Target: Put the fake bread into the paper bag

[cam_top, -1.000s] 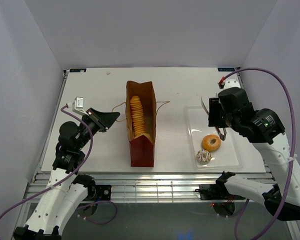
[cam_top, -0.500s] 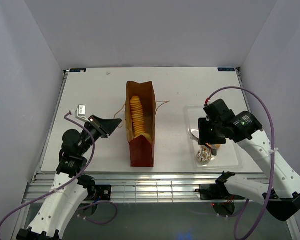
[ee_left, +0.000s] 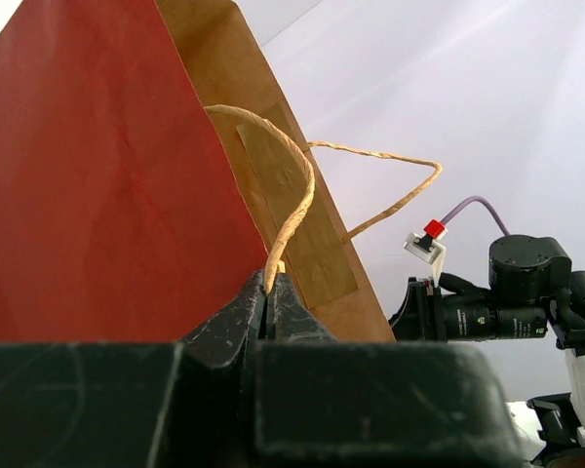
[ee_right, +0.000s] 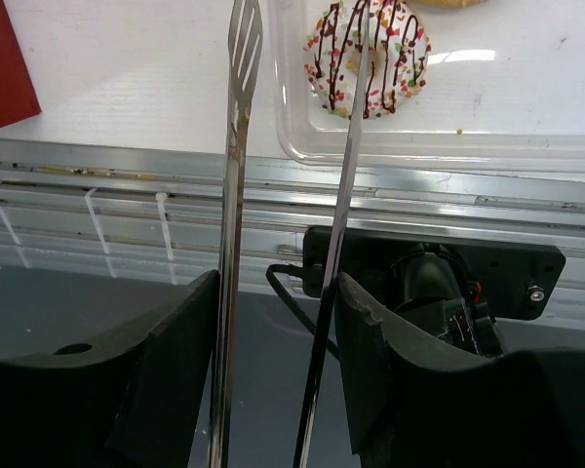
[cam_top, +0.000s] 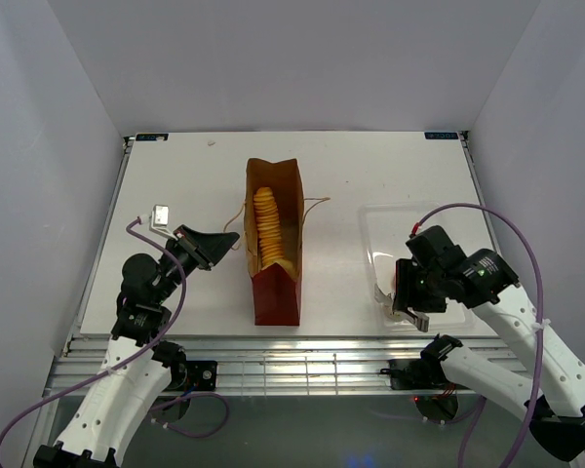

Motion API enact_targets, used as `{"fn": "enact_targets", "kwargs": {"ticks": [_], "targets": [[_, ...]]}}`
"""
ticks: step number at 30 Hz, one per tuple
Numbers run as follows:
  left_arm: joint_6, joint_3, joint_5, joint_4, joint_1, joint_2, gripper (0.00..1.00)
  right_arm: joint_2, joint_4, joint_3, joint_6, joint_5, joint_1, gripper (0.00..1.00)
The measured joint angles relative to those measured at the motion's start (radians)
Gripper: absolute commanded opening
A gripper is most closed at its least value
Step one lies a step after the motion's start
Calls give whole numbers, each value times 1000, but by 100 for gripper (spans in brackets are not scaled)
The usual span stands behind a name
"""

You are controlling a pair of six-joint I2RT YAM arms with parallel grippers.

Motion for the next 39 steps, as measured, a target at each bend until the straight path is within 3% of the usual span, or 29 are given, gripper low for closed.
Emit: {"fn": "enact_targets", "kwargs": {"ticks": [8,19,29,39], "targets": [[-8,-2,12,7,0,-1,0,-59,2,-56,14,-6,0,55],[-20,-2,14,7,0,-1,0,-67,2,-11,11,53,0,55],[-26,-2,16,7,0,-1,0,57,5,54,-41,219,-19,56],[-26,-2,16,7,0,-3,0,122,21,54,-66,240,-22,57]]}}
